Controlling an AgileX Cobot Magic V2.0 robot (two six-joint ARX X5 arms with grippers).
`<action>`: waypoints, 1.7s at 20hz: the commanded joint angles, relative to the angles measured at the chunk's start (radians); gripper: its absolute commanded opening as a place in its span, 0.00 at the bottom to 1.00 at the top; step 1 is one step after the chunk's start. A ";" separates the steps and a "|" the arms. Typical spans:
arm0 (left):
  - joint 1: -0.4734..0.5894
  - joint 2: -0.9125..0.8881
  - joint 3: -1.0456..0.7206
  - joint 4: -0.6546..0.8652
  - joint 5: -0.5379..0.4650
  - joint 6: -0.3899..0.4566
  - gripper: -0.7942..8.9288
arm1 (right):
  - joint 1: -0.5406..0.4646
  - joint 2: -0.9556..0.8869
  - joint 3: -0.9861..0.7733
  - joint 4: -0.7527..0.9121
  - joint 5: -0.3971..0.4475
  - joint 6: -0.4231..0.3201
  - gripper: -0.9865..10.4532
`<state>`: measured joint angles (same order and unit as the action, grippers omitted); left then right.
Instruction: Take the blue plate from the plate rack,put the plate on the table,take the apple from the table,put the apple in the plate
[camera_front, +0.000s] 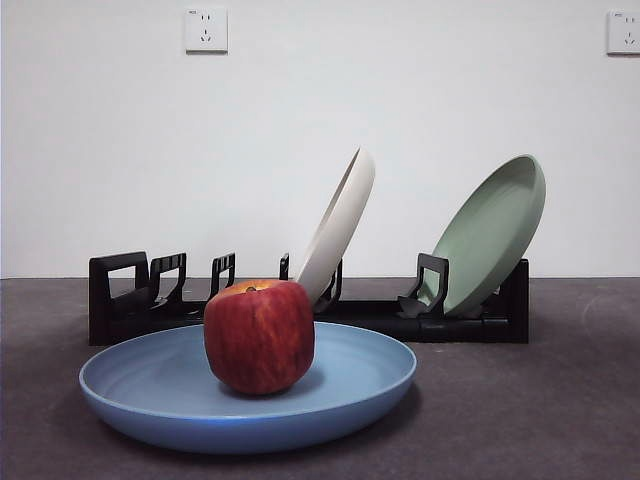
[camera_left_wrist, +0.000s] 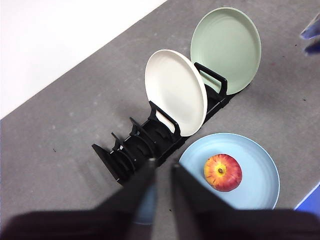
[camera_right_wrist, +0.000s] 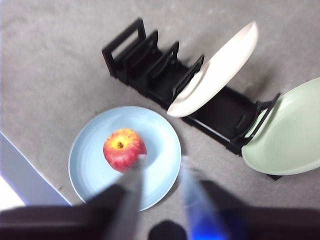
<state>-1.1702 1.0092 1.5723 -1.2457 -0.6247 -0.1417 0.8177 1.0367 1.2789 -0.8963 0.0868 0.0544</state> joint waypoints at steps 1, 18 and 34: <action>-0.006 -0.024 -0.049 0.031 -0.003 0.012 0.07 | 0.000 -0.036 -0.023 0.005 0.002 -0.009 0.08; -0.041 -0.352 -0.950 0.913 -0.042 0.006 0.08 | 0.003 -0.507 -0.710 0.454 0.111 0.107 0.08; -0.030 -0.378 -0.950 0.834 -0.058 0.011 0.08 | 0.002 -0.508 -0.710 0.405 0.103 0.116 0.08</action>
<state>-1.2011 0.6434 0.6231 -0.4191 -0.6724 -0.1383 0.8188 0.5308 0.5735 -0.4946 0.1905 0.1612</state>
